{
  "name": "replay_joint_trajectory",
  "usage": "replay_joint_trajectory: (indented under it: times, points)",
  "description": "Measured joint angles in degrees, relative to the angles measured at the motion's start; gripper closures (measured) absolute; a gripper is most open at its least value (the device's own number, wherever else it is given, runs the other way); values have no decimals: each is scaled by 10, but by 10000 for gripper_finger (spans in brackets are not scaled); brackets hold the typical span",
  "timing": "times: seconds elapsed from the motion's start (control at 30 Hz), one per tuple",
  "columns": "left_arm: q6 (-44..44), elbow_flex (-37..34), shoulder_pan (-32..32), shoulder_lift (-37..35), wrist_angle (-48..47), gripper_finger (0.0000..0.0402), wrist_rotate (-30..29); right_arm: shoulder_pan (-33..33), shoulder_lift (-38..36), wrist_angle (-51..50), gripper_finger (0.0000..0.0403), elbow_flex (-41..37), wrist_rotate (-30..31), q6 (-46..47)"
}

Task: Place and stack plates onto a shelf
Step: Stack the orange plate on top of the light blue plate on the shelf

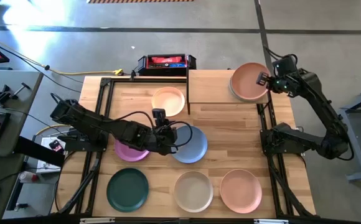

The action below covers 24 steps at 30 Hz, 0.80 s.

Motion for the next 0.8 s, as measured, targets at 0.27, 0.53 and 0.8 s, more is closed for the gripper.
replay_joint_trajectory:
  times: [0.27, 0.53, 0.8]
  points:
    - [0, 0, 0, 0, 0, 280, 0, 0, 2, 2, 397, 0, 7, 19]
    - [-1, 0, 0, 0, 0, 280, 0, 0, 22, 1, 353, 0, 7, 19]
    - [-1, 0, 0, 0, 0, 280, 0, 0, 24, -9, 334, 0, 7, 8]
